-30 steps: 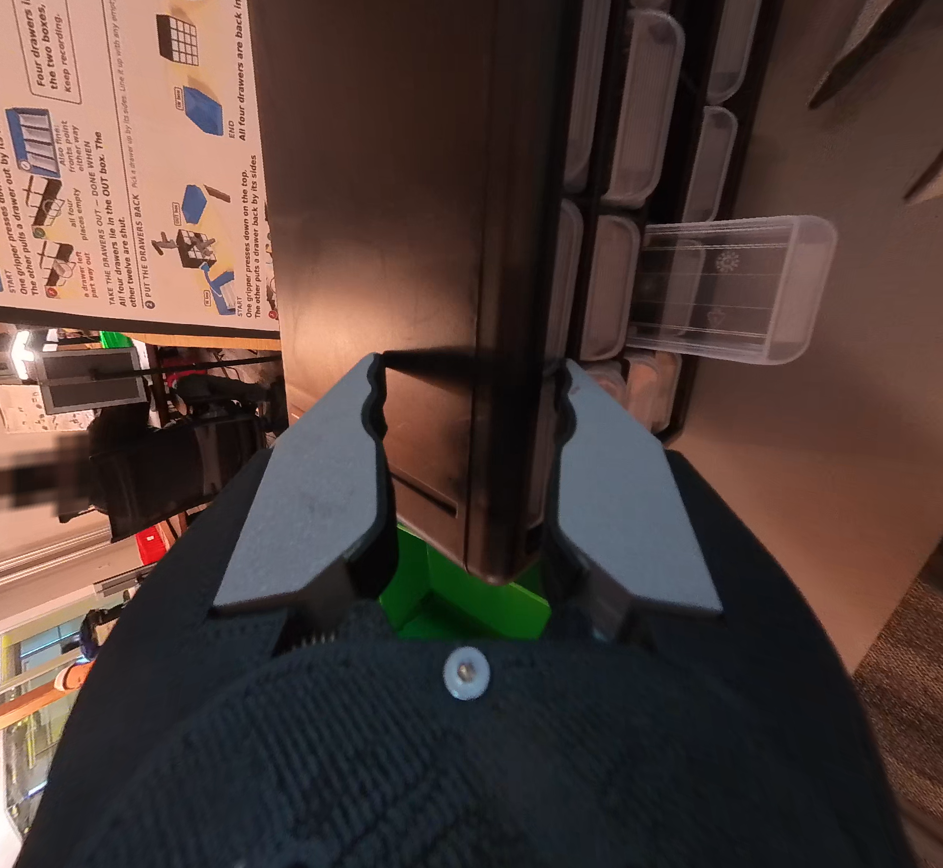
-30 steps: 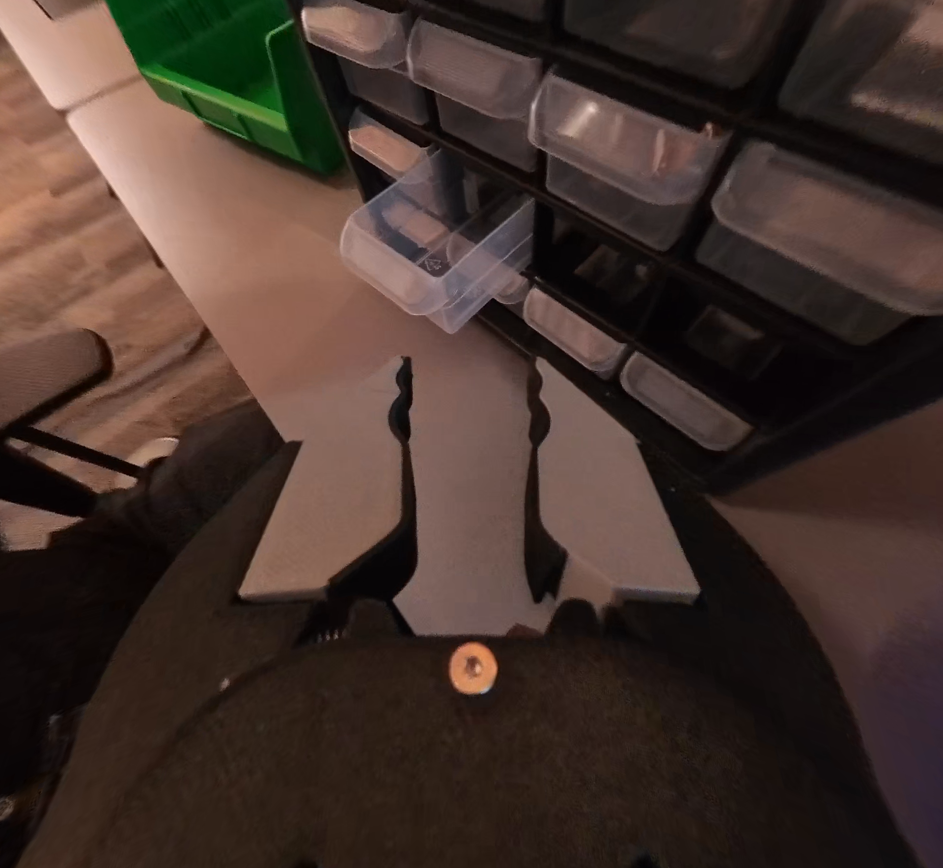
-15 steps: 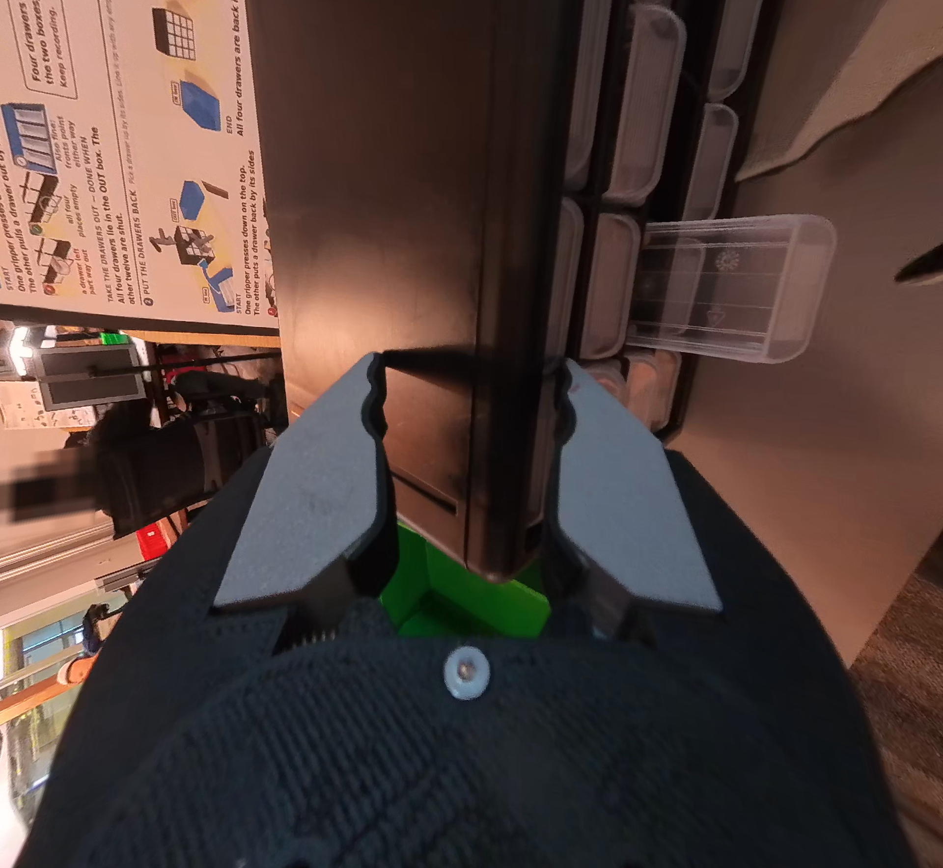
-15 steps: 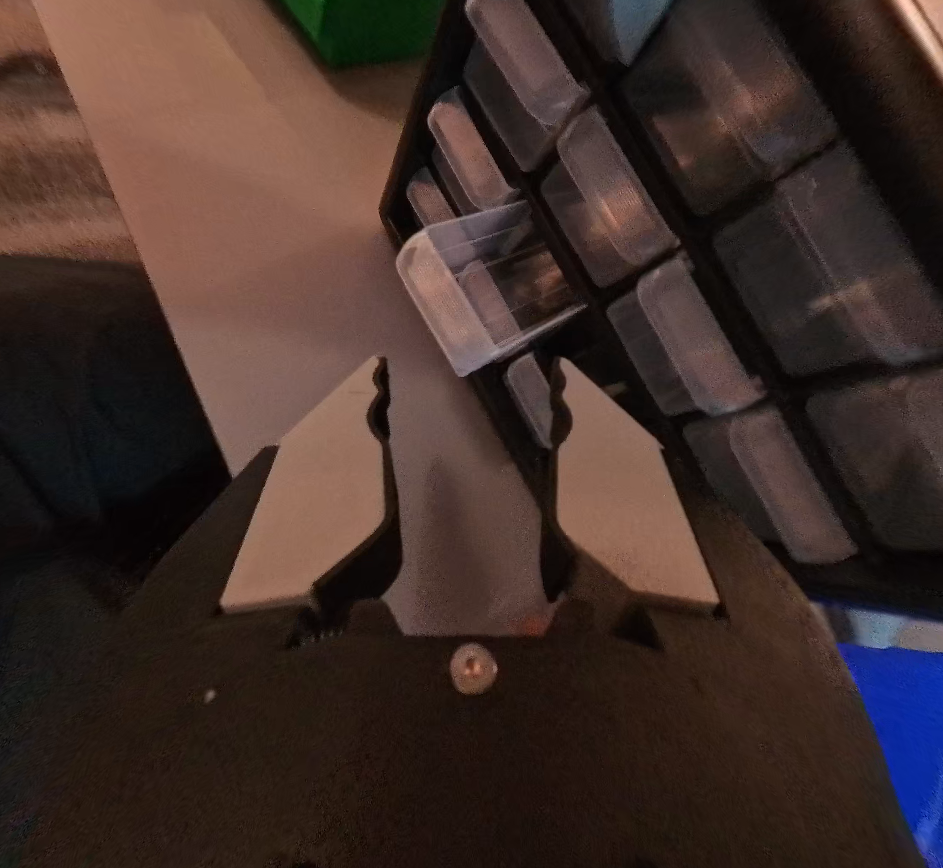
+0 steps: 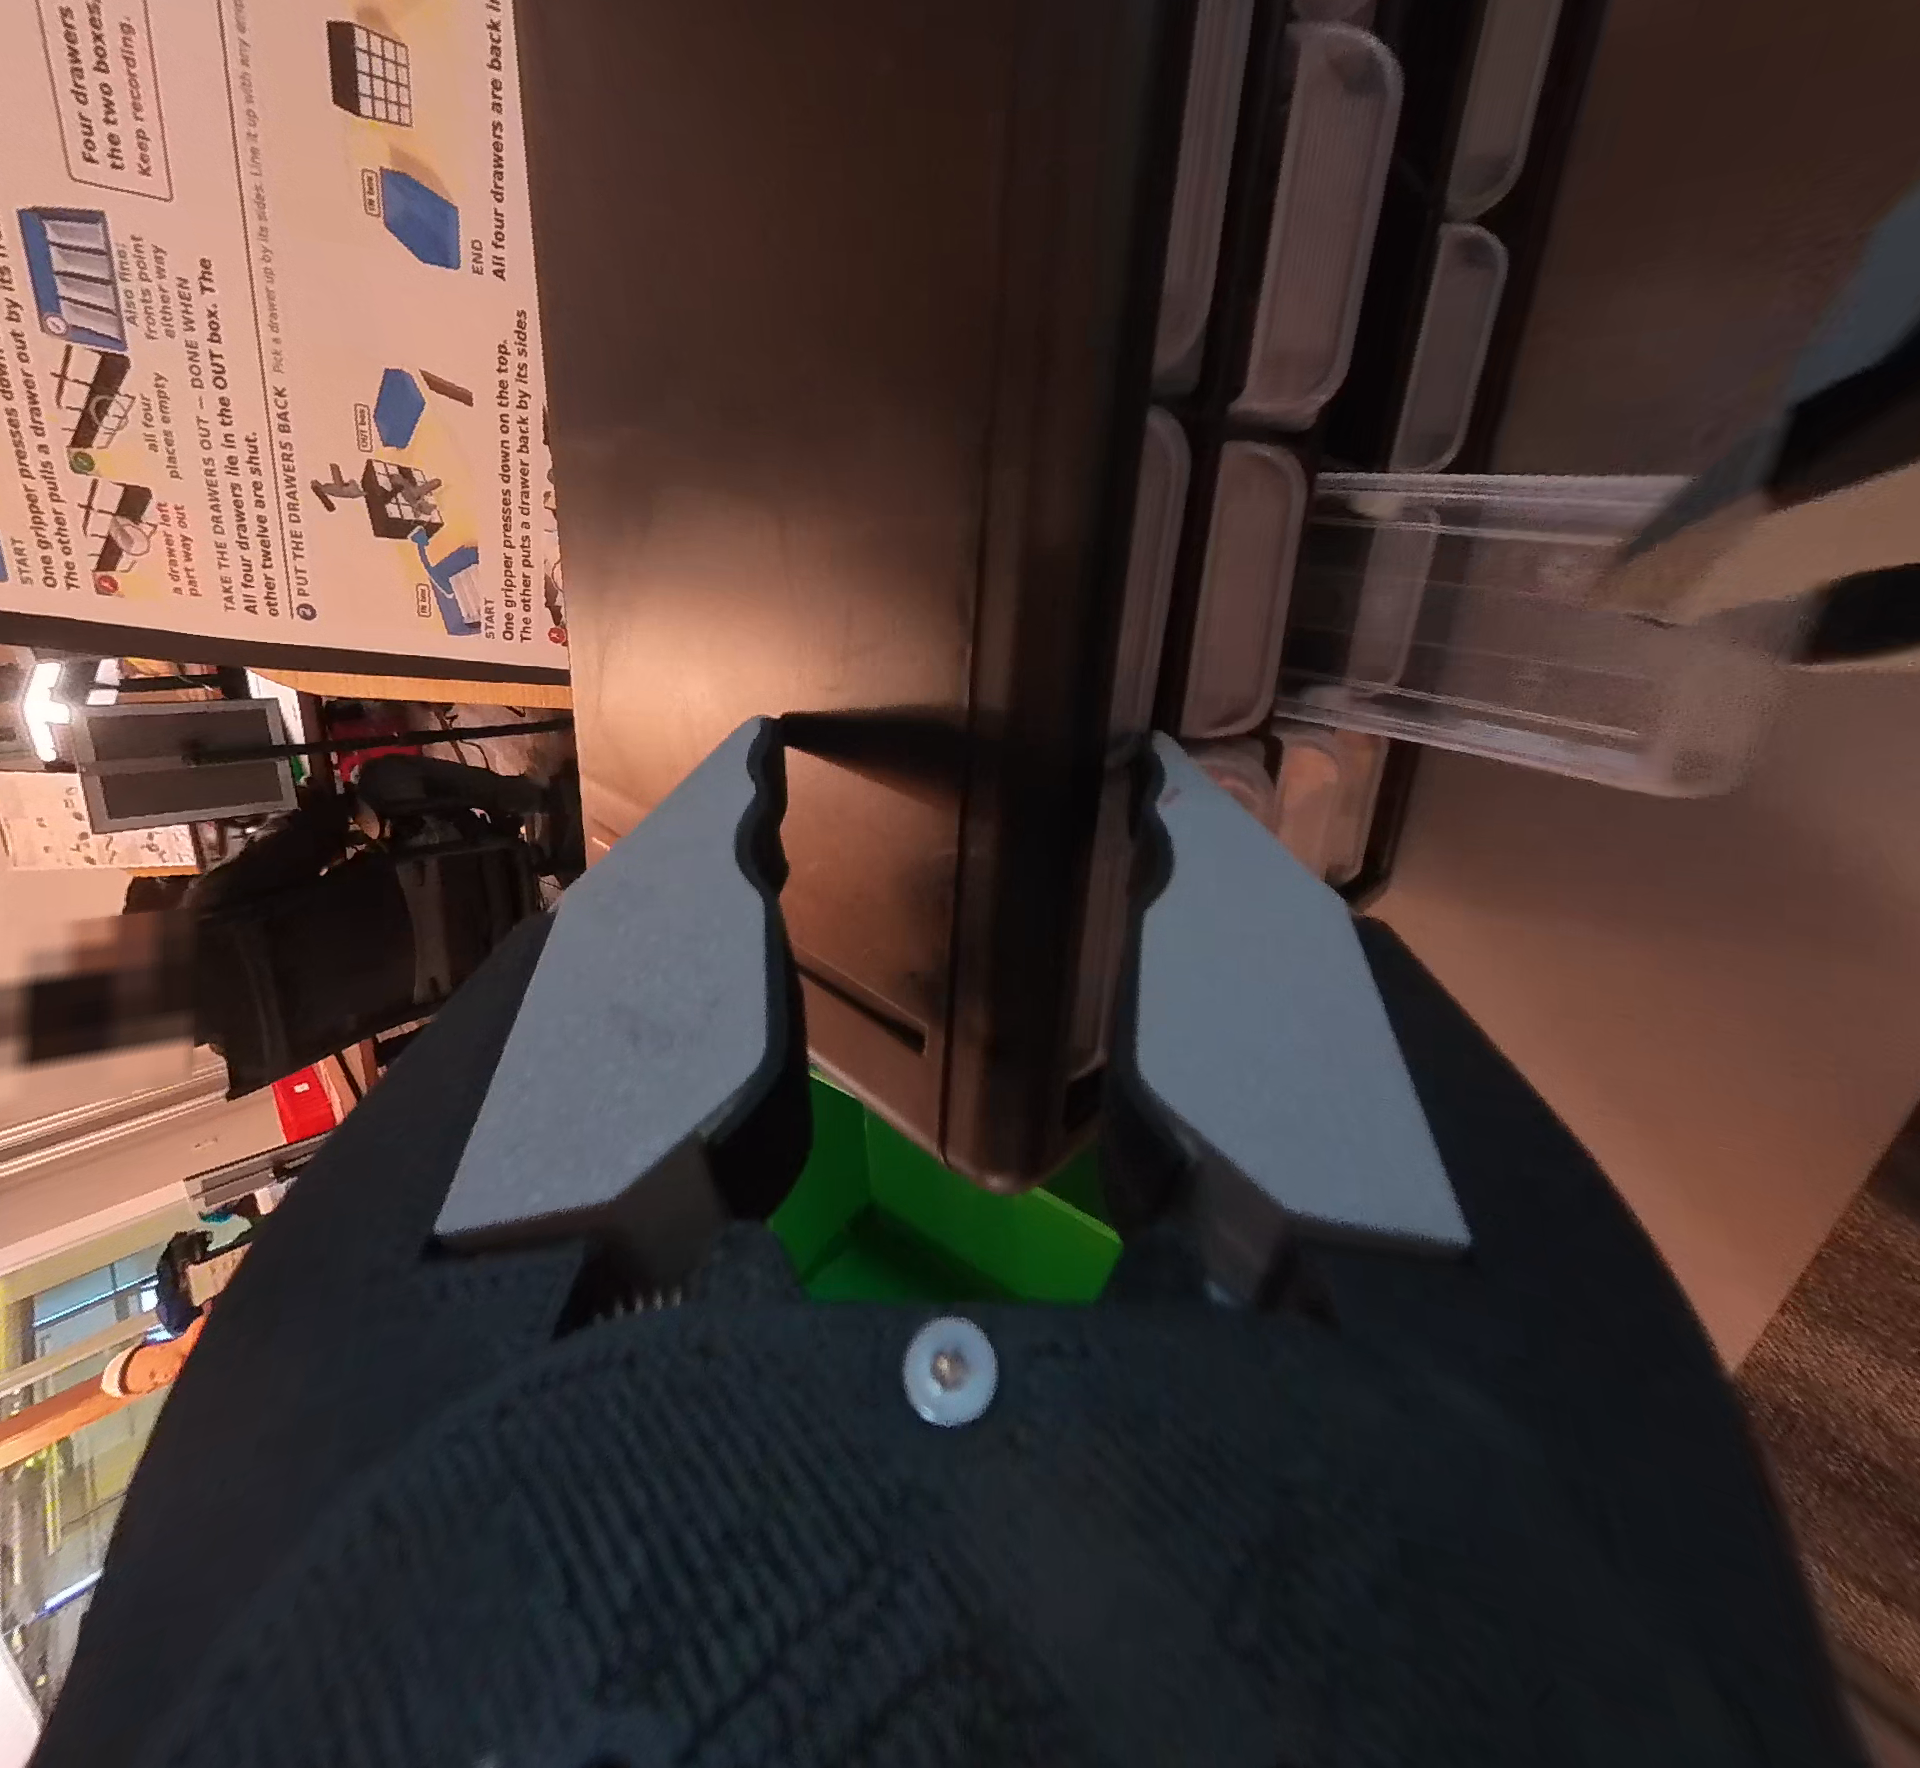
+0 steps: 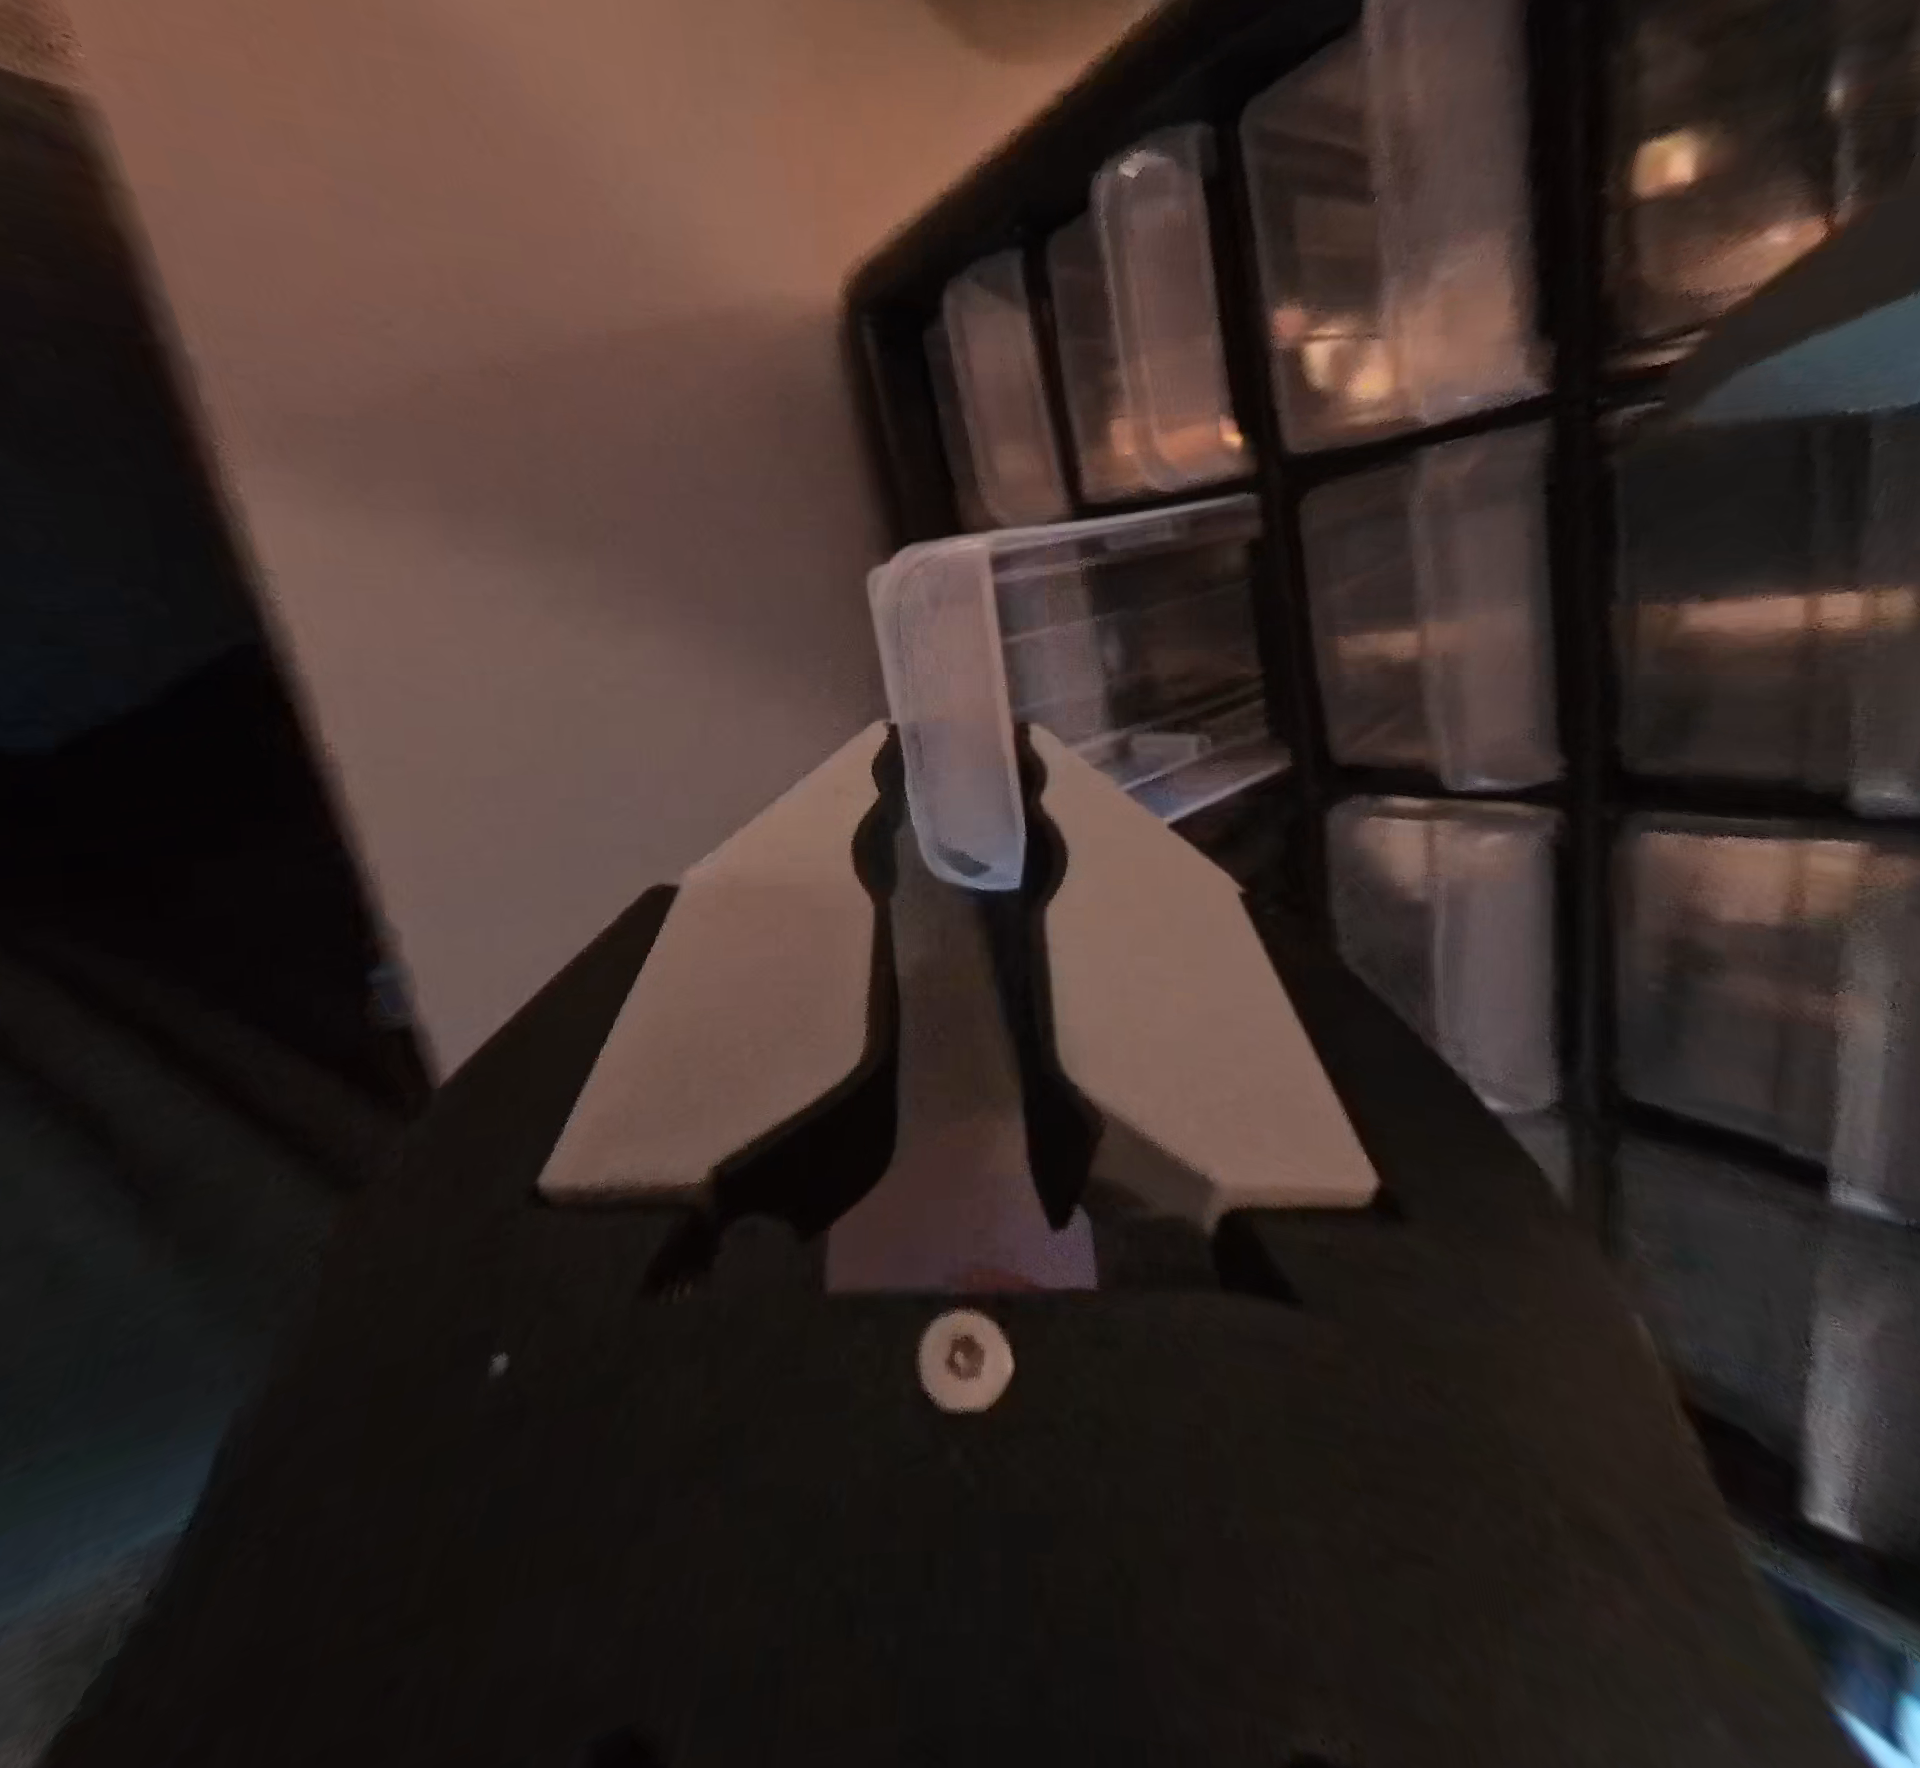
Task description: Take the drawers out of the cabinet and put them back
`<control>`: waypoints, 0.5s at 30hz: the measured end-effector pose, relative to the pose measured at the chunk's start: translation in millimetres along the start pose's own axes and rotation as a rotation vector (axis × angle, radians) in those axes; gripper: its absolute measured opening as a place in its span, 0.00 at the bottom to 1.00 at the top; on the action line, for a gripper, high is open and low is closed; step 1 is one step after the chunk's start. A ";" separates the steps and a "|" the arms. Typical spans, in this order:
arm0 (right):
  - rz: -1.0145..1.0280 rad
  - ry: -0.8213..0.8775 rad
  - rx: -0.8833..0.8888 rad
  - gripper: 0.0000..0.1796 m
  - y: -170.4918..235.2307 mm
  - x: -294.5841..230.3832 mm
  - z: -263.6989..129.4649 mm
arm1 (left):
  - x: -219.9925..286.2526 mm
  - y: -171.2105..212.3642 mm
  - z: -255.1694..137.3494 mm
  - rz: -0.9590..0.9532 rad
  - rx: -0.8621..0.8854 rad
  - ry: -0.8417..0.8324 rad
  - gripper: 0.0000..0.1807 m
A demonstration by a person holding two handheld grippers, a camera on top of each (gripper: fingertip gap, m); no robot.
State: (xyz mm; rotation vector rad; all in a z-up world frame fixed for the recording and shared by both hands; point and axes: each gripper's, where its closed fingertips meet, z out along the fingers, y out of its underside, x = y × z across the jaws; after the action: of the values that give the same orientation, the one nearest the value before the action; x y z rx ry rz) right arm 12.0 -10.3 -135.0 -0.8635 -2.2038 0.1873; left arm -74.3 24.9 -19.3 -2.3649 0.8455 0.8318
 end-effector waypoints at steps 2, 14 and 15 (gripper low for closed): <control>0.028 -0.083 0.046 0.09 -3.7 -16.2 -17.6 | 0.1 0.0 -0.1 -0.005 0.003 -0.002 0.36; 0.322 -0.469 0.469 0.09 -21.2 -59.5 -139.6 | 0.3 0.0 0.1 -0.017 -0.008 -0.014 0.36; 0.363 -0.449 0.481 0.09 -13.4 -53.2 -149.5 | 0.3 -0.1 0.0 -0.016 -0.008 -0.013 0.36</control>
State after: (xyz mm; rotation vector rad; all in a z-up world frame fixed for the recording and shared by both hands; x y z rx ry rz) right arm 134.9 -73.3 -55.6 -0.9987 -2.2216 1.1316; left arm -74.1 24.9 -19.5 -2.3675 0.8176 0.8451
